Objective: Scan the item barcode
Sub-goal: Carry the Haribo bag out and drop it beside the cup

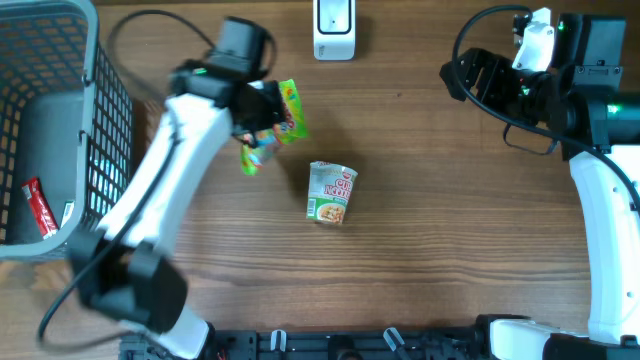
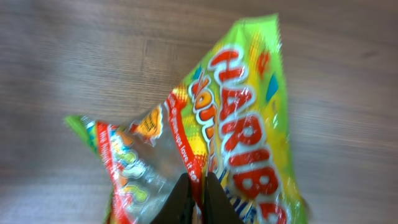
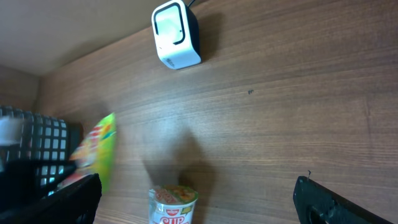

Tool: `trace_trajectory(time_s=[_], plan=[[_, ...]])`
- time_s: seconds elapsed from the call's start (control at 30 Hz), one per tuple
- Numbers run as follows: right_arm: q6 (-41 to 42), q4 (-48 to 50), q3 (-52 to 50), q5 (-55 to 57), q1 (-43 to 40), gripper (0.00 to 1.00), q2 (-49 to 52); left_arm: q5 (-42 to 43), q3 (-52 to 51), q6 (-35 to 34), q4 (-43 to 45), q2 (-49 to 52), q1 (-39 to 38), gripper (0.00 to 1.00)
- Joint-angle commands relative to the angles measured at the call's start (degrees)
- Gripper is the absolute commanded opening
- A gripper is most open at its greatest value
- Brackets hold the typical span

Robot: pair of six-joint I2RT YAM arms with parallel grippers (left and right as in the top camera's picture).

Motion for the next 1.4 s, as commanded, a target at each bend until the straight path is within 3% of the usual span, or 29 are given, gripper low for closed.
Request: trace_trajectory(time_s=[0.0,0.3,0.37,0.47,0.5,0.53,0.63,0.8,1.0,1.27,1.3,1.37], plan=[[0.48,0.07,0.83,-0.90,-0.17,1.00,0.39,-8.44,-0.37,-0.46,2.82,8.02,-2.12,0.04],[0.46,0.04,0.83,-0.90,-0.17,1.00,0.39,-9.22,-0.35,-1.01,5.55,11.63,-2.58,0.04],[0.46,0.07,0.83,-0.90,-0.17,1.00,0.39,-9.25,-0.35,-0.98,5.29,11.23,-2.47,0.22],[0.46,0.07,0.83,-0.90,-0.17,1.00,0.39,-9.25,-0.35,-0.98,4.85,11.04,-2.01,0.73],[0.48,0.07,0.83,-0.90,-0.17,1.00,0.39,-9.22,-0.35,-1.03,4.79,11.04,-1.77,0.85],[0.48,0.07,0.83,-0.90,-0.17,1.00,0.39,-9.18,-0.35,-1.09,4.70,11.06,-1.18,0.87],[0.46,0.07,0.83,-0.90,-0.17,1.00,0.39,-8.00,-0.35,-4.17,3.45,11.06,1.22,0.85],[0.46,0.07,0.83,-0.90,-0.17,1.00,0.39,3.74,-1.51,-4.02,2.71,11.74,6.27,0.81],[0.48,0.07,0.83,-0.90,-0.17,1.00,0.39,10.29,-8.04,-4.09,10.27,11.74,8.28,0.79],[0.46,0.07,0.83,-0.90,-0.17,1.00,0.39,18.32,-18.16,-6.49,23.08,11.74,8.52,0.64],[0.48,0.07,0.83,-0.90,-0.17,1.00,0.39,18.34,-19.45,-6.69,24.65,11.74,8.52,0.56],[0.46,0.07,0.83,-0.90,-0.17,1.00,0.39,18.29,-21.59,-6.67,27.06,11.74,8.52,0.22]])
